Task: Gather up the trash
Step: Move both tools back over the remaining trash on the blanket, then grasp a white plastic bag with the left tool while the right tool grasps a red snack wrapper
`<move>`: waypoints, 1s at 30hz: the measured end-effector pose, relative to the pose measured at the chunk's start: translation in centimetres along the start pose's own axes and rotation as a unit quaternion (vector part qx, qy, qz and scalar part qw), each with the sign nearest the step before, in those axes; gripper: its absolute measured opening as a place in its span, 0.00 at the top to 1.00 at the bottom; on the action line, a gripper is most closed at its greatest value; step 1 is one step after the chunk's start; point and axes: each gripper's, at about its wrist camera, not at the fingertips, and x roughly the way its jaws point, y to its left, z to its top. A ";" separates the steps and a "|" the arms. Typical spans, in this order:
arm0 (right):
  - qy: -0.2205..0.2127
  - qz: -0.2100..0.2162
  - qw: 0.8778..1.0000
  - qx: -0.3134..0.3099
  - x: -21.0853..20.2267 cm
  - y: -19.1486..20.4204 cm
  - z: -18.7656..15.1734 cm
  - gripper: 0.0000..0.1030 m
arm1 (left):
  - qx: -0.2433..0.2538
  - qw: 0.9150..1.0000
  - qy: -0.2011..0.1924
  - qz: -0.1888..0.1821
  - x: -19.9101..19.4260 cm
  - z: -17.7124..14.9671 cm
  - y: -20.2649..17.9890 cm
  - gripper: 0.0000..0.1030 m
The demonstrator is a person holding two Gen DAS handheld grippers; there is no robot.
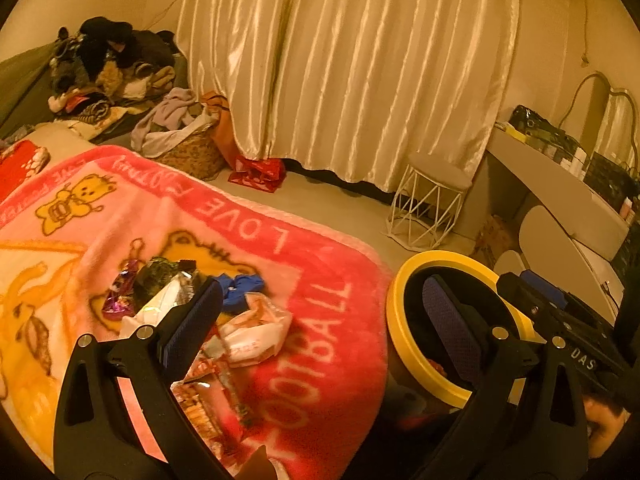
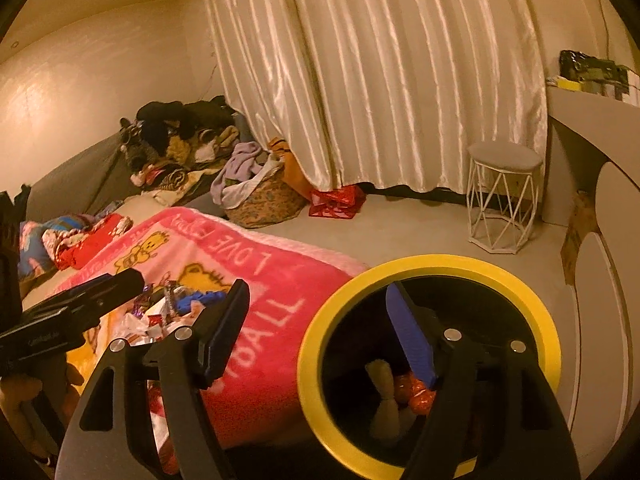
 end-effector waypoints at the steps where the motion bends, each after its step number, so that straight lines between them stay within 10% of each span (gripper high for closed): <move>1: 0.001 0.002 1.000 -0.002 0.0 -0.1 0.0 0.33 | -0.002 1.000 -0.001 0.002 -0.1 0.0 0.3 0.11; 30: 0.057 0.091 0.991 -0.078 2.3 8.5 -2.4 0.32 | -0.093 0.993 -0.002 0.074 -2.3 -1.3 10.4 0.11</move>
